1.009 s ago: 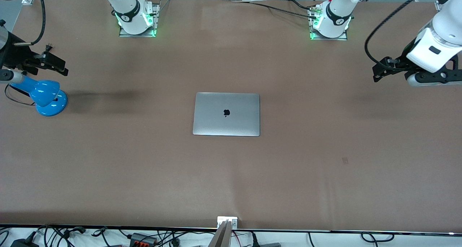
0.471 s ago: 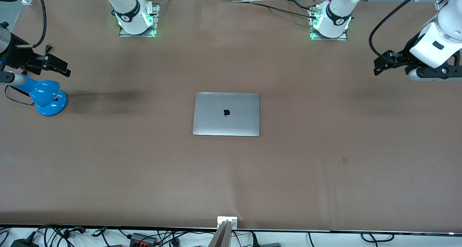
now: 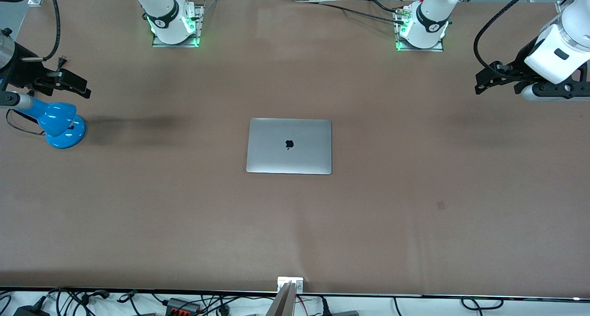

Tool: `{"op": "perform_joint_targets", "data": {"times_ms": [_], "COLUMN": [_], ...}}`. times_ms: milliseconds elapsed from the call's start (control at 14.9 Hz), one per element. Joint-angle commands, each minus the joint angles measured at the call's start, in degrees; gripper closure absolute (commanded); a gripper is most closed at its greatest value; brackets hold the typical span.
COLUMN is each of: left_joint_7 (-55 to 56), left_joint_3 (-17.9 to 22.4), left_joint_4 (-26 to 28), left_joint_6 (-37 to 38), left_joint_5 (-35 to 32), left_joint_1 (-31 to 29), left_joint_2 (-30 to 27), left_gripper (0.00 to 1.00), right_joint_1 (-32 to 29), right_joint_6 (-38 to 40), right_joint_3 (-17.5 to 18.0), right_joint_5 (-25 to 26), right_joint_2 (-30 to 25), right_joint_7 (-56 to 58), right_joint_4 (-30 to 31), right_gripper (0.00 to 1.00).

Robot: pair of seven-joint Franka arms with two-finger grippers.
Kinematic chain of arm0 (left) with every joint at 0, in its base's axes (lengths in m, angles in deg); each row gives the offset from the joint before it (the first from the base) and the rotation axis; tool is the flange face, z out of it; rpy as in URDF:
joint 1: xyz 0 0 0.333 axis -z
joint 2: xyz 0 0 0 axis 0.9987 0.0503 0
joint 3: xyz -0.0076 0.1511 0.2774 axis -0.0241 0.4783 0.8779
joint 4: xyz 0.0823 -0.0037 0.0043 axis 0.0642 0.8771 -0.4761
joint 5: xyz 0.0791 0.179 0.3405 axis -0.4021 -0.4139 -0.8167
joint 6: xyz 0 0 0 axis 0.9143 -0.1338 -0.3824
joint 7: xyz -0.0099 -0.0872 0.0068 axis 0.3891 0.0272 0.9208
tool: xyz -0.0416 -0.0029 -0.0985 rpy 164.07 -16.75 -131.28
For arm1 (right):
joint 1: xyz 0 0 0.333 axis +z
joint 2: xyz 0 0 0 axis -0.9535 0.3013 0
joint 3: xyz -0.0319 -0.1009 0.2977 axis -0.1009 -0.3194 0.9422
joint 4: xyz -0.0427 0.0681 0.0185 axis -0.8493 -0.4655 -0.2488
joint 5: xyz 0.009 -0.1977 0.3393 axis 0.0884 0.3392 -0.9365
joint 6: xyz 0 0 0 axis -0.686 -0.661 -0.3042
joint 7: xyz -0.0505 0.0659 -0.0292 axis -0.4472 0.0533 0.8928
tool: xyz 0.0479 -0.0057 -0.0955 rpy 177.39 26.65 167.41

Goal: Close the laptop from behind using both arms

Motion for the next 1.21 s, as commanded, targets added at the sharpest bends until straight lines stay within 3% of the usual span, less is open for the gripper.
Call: {"op": "perform_joint_targets", "data": {"times_ms": [0, 874, 1143], "left_joint_7": [-0.48, -1.28, -1.27], "left_joint_3": [0.14, 0.31, 6.9], "left_joint_4": [-2.64, -2.81, -3.6], "left_joint_6": [2.36, 2.28, 2.63], "left_joint_5": [0.68, 0.68, 0.15], "left_joint_1": [0.22, 0.3, 6.63], "left_joint_2": [1.62, 1.71, 2.23], "left_gripper": [0.0, 0.0, 0.0], "right_joint_1": [-0.09, 0.0, 0.0], "right_joint_6": [0.52, 0.0, 0.0], "right_joint_3": [0.68, 0.68, 0.68], "right_joint_5": [-0.59, -0.68, -0.76], "right_joint_2": [-0.1, -0.01, -0.01], "right_joint_7": [-0.68, -0.85, -0.85], "right_joint_4": [-0.59, -0.59, -0.59], "right_gripper": [0.0, 0.0, 0.0]}}
